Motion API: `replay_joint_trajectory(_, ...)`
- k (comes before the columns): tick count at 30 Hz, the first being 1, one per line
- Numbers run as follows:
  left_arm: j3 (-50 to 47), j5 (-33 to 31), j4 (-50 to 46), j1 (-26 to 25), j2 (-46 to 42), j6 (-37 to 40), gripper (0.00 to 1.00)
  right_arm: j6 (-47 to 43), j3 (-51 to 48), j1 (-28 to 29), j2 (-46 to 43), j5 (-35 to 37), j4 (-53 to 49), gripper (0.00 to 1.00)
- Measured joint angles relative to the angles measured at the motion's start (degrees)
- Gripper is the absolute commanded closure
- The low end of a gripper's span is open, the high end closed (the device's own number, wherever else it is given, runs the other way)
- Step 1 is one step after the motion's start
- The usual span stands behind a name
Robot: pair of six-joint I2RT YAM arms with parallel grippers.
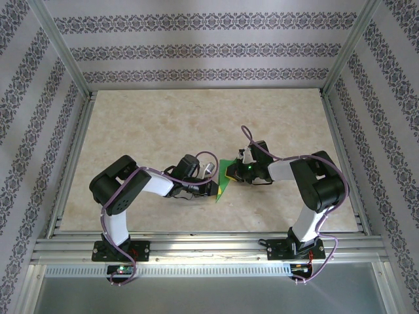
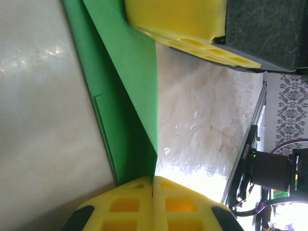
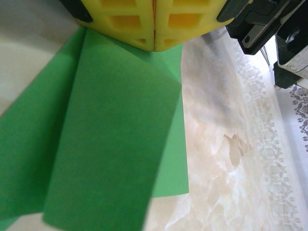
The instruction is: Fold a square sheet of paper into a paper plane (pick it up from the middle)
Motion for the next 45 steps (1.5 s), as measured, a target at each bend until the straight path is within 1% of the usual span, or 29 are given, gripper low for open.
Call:
replay_joint_trajectory(5, -0.13, 0.33, 0.15, 0.07, 0.0, -0.11, 0.92, -0.57, 0.26, 0.09, -0.02, 0.35, -0.7, 0.92)
replay_joint_trajectory(10, -0.22, 2.14, -0.2, 0.28, -0.02, -0.07, 0.92, -0.96, 0.7, 0.35, -0.17, 1.14, -1.77, 0.92)
replay_joint_trajectory(12, -0.2, 2.78, -0.61, 0.33, -0.02, 0.24, 0.89, -1.01, 0.85, 0.37, -0.24, 1.49, -2.12, 0.92)
replay_joint_trajectory(15, 0.0, 3.39, -1.86, 0.33, -0.2, 1.05, 0.91, -1.03, 0.98, 0.46, -0.24, 1.7, -2.49, 0.92)
replay_joint_trajectory(17, 0.04, 3.54, -2.93, 0.33, -0.42, 1.7, 1.0, -1.03, 1.01, 0.48, -0.28, 1.9, -2.54, 0.92)
replay_joint_trajectory(21, 0.33, 3.5, -5.62, 0.33, -1.01, 3.37, 1.0, -1.22, 1.09, 0.61, -0.33, 2.05, -2.8, 0.92)
replay_joint_trajectory(23, 0.66, 3.52, -7.41, 0.33, -1.29, 4.28, 0.94, -1.33, 1.22, 0.74, -0.39, 2.38, -3.04, 0.92)
replay_joint_trajectory(26, 1.51, 3.61, -9.66, 0.33, -1.49, 5.55, 0.91, -1.62, 1.36, 0.74, -0.44, 2.58, -3.45, 0.92)
replay_joint_trajectory(27, 1.64, 3.82, -10.64, 0.31, -1.68, 6.01, 0.91, -1.66, 1.36, 0.74, -0.44, 2.58, -3.52, 0.92)
replay_joint_trajectory(31, 1.68, 4.22, -13.27, 0.33, -2.19, 7.06, 1.0, -1.9, 1.38, 0.76, -0.46, 2.62, -3.58, 0.92)
replay_joint_trajectory(32, 1.7, 4.22, -13.49, 0.33, -2.19, 7.32, 1.0, -1.92, 1.38, 0.76, -0.46, 2.64, -3.58, 0.92)
replay_joint_trajectory(35, 1.84, 4.42, -13.99, 0.31, -2.19, 7.89, 1.0, -2.03, 1.38, 0.85, -0.5, 2.73, -3.61, 0.92)
replay_joint_trajectory(37, 1.88, 4.39, -14.14, 0.31, -2.19, 8.0, 0.94, -2.05, 1.38, 0.85, -0.5, 2.75, -3.61, 0.92)
replay_joint_trajectory(38, 1.88, 4.39, -14.19, 0.31, -2.21, 8.04, 0.93, -2.05, 1.38, 0.85, -0.5, 2.75, -3.61, 0.92)
replay_joint_trajectory(40, 1.9, 4.39, -14.25, 0.31, -2.29, 8.13, 0.94, -2.05, 1.38, 0.85, -0.5, 2.75, -3.61, 0.92)
replay_joint_trajectory(41, 1.9, 4.39, -14.27, 0.31, -2.32, 8.13, 0.98, -2.05, 1.38, 0.85, -0.5, 2.75, -3.61, 0.92)
replay_joint_trajectory(42, 1.88, 4.33, -14.4, 0.31, -2.34, 8.09, 1.0, -2.05, 1.38, 0.85, -0.5, 2.75, -3.61, 0.92)
replay_joint_trajectory(44, 1.88, 4.37, -14.71, 0.26, -2.45, 8.39, 0.99, -2.03, 1.4, 0.85, -0.5, 2.78, -3.63, 0.92)
replay_joint_trajectory(45, 1.81, 4.35, -14.78, 0.26, -2.62, 8.37, 0.95, -2.03, 1.42, 0.85, -0.5, 2.78, -3.67, 0.92)
